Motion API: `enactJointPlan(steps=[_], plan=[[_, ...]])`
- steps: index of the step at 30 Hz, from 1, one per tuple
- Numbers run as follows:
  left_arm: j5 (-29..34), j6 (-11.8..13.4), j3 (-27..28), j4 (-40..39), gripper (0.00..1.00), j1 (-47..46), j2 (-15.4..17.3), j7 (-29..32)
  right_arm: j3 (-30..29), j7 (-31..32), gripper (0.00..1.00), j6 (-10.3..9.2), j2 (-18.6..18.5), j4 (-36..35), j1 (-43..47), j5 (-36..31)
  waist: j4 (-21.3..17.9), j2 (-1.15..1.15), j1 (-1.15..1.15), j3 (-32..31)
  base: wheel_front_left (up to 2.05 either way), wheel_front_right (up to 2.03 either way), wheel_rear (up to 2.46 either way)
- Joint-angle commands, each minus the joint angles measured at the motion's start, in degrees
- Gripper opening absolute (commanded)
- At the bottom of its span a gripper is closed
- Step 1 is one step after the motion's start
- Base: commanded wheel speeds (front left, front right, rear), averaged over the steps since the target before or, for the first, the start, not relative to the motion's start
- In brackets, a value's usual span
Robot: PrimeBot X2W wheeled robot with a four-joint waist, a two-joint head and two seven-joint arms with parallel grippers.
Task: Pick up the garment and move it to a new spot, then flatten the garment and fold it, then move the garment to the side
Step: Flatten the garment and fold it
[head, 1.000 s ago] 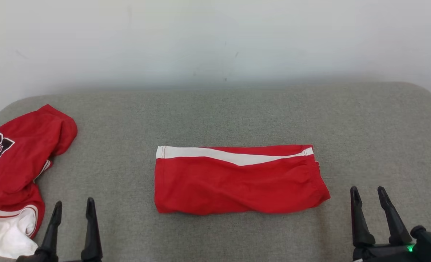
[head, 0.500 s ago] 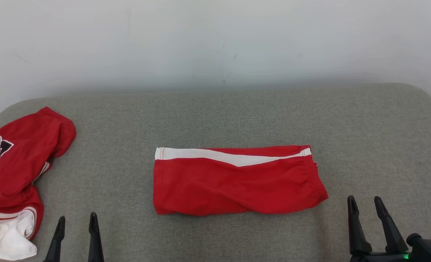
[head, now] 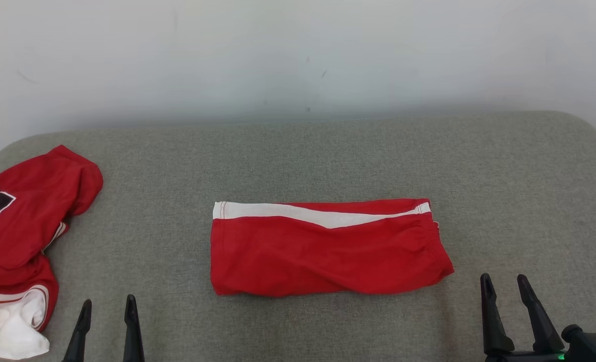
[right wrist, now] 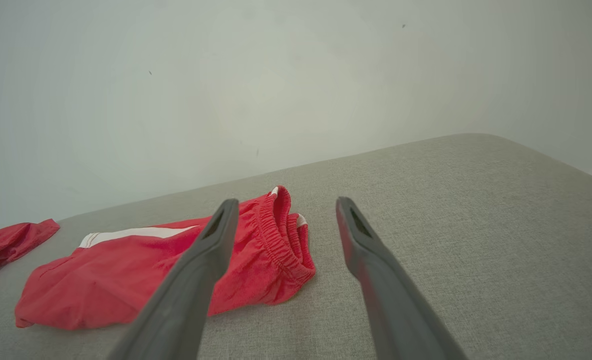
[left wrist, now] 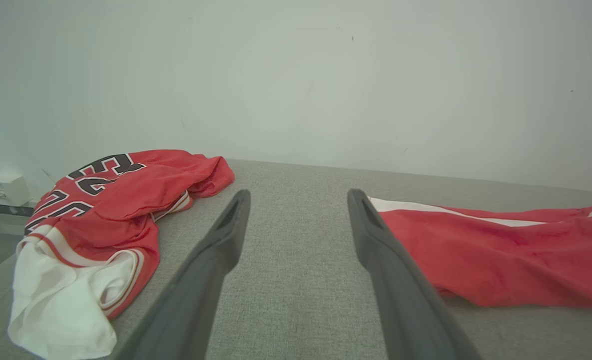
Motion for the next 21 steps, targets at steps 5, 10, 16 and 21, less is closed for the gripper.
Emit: enactJointPlan(steps=[5, 10, 16, 21], plan=[[0.5, -0.3, -0.3, 0.5, 1.0, -1.0, -0.4, -0.2, 1.3, 0.0, 1.0, -0.14, -2.4, 1.6, -3.1, -0.7, 0.8, 0.0, 0.0, 0.2, 0.0, 0.0, 0.0], [0.6, -0.6, -1.3, 1.1, 1.0, -2.0, -0.5, -0.2, 2.9, 1.3, 1.0, -0.14, -5.3, 6.8, -9.6, -1.0, 2.2, 0.0, 0.0, 1.2, 0.0, 0.0, 0.0], [0.2, -0.8, -3.2, 2.3, 1.0, -3.9, -0.5, -0.2, 5.1, 4.4, 1.0, -0.14, -7.2, 16.6, -18.3, -0.4, 5.0, 0.0, 0.0, 2.8, 0.0, 0.0, 0.0], [-0.7, -0.9, -5.0, 3.2, 1.0, -5.2, -0.6, -0.2, 6.6, 5.4, 1.0, -0.14, -8.0, 27.0, -23.5, 0.3, 7.2, 0.0, 0.0, 3.6, 0.0, 0.0, 0.0]])
